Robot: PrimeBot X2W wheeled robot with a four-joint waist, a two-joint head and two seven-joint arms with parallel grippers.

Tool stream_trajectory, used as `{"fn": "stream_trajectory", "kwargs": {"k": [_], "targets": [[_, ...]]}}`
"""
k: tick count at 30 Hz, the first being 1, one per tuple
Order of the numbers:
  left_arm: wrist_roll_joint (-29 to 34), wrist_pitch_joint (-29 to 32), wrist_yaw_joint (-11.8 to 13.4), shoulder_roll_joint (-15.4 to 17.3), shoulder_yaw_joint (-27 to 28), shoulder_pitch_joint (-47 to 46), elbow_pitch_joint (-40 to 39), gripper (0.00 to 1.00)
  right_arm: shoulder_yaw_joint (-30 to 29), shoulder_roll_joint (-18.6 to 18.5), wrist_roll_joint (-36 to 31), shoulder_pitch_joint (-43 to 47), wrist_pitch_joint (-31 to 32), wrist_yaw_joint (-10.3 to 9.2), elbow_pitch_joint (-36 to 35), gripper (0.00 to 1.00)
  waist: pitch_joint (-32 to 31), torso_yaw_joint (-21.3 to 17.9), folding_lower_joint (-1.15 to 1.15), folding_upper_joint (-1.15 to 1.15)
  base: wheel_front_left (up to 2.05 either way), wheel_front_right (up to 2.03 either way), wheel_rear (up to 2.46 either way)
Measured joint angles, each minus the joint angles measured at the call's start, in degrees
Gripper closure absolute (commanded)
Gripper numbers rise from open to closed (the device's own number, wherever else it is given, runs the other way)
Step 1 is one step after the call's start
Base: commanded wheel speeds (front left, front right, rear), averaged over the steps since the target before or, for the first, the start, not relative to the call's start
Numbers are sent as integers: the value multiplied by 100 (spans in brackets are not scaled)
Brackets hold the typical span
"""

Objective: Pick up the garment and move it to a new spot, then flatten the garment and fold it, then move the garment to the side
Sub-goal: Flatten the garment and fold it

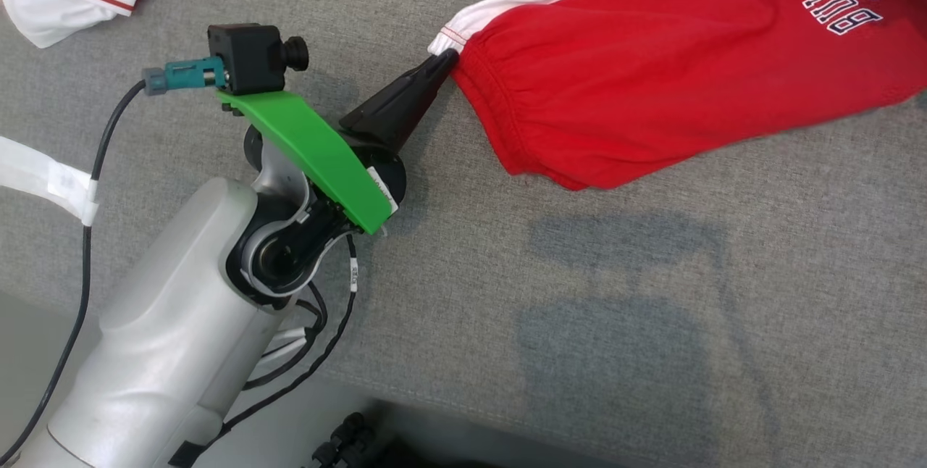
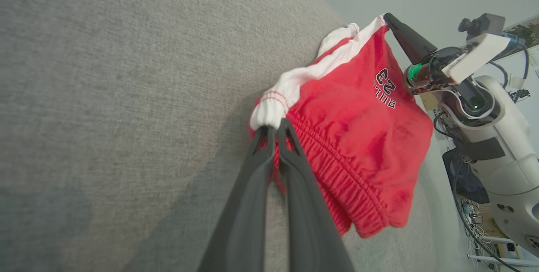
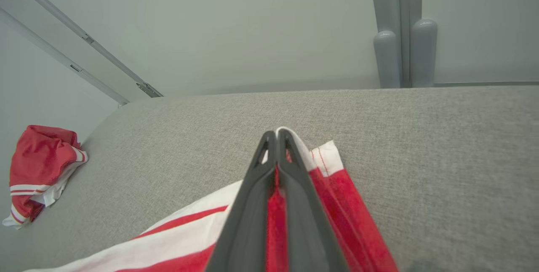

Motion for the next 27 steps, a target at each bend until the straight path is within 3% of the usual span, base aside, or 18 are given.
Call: {"fn": "stream_trajectory", "kwargs": {"k": [4,5,6,7,8,9,10,11,17,27], "targets": [[0,-19,-8,-68,-15,-66,168,100,0,-18,-123,-158,-37,22,234,100,-3,28,0,0,0,0,0],[0,-31,-20,-87,-30,-73,236,95,2,-9,-135,-165,-76,44,321,100,-12,36,0,0,0,0,0],[0,-49,-27,-101,-46,-73,291,94,7,4,-146,-174,-104,43,385,93,-24,44,0,0,0,0,0],[1,-51,-27,-102,-55,-73,320,92,5,33,-171,-192,-135,40,443,81,-35,51,0,0,0,0,0],[2,-75,-27,-108,-54,-73,335,81,4,65,-182,-226,-162,40,493,47,-42,58,0,0,0,0,0],[2,-109,-27,-118,-43,-73,379,60,9,102,-203,-259,-209,36,543,0,-45,62,0,0,0,0,0],[2,-138,-27,-137,-30,-73,438,13,18,136,-264,-286,-245,35,588,0,-47,65,0,0,0,0,0],[2,-179,-27,-167,-7,-73,488,0,18,176,-291,-311,-288,34,658,0,-49,67,0,0,0,0,0],[4,-372,-29,-179,157,-79,747,0,288,537,-379,-330,-427,113,933,0,-110,-23,0,0,0,0,0],[154,-655,-25,-47,218,-33,945,0,330,361,-449,-314,-460,227,1350,0,-413,-316,0,0,0,0,0]]}}
